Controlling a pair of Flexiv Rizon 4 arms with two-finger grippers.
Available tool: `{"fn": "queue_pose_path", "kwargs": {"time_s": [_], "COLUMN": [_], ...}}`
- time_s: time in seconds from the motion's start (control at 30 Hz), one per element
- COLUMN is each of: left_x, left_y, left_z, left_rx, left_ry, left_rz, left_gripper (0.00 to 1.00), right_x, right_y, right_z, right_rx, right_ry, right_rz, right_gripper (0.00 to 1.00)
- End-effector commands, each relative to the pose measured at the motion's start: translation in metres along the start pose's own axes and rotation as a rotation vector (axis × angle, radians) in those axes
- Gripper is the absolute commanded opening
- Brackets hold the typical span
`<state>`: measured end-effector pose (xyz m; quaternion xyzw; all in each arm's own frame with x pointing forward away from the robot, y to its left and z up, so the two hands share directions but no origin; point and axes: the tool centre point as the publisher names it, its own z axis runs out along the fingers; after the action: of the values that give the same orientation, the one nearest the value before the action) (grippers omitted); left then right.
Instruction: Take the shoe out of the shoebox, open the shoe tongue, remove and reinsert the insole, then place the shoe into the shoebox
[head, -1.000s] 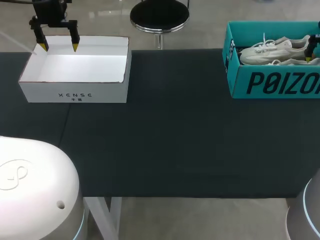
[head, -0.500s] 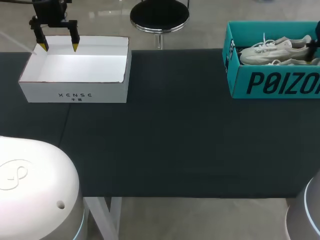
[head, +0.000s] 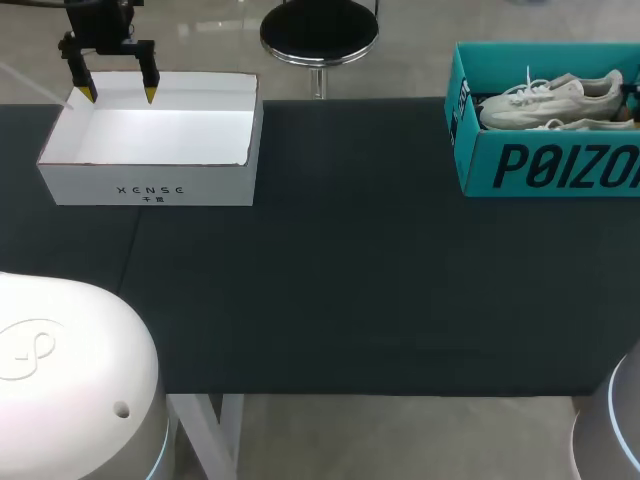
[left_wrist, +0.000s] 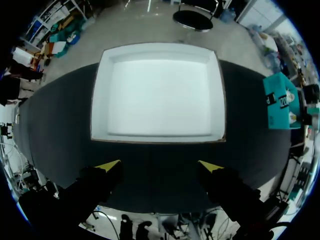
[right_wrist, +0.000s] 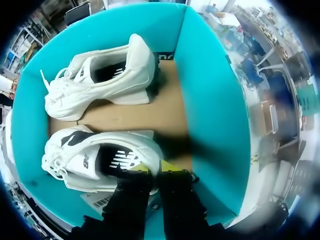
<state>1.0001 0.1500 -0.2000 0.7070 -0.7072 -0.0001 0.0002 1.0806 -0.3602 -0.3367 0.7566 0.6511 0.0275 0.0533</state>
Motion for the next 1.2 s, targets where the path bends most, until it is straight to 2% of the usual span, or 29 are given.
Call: {"fn": "queue_pose_path", "kwargs": {"time_s": [0.03, 0.43, 0.7, 0.9, 1.2], "left_x": [0.0, 0.0, 0.0, 0.0, 0.0], "left_y": [0.0, 0.0, 0.0, 0.0, 0.0], "left_z": [0.0, 0.0, 0.0, 0.0, 0.0], "left_rx": [0.0, 0.0, 0.0, 0.0, 0.0], "left_ry": [0.0, 0.0, 0.0, 0.0, 0.0], "left_rz": [0.0, 0.0, 0.0, 0.0, 0.0], "left_gripper": [1.0, 1.0, 1.0, 1.0, 1.0], "right_x": [0.001, 0.017, 0.018, 0.023, 0.038], "right_y": [-0.005, 0.009, 0.018, 0.025, 0.028], "right_z": [-0.006, -0.033, -0.057, -0.083, -0.137], "right_rx": [-0.012, 0.011, 0.003, 0.004, -0.088], "right_ry": [0.0, -0.026, -0.035, -0.052, -0.08], "right_rz": [0.006, 0.021, 0.035, 0.032, 0.016], "right_gripper": [0.0, 0.0, 0.0, 0.0, 0.0]}}
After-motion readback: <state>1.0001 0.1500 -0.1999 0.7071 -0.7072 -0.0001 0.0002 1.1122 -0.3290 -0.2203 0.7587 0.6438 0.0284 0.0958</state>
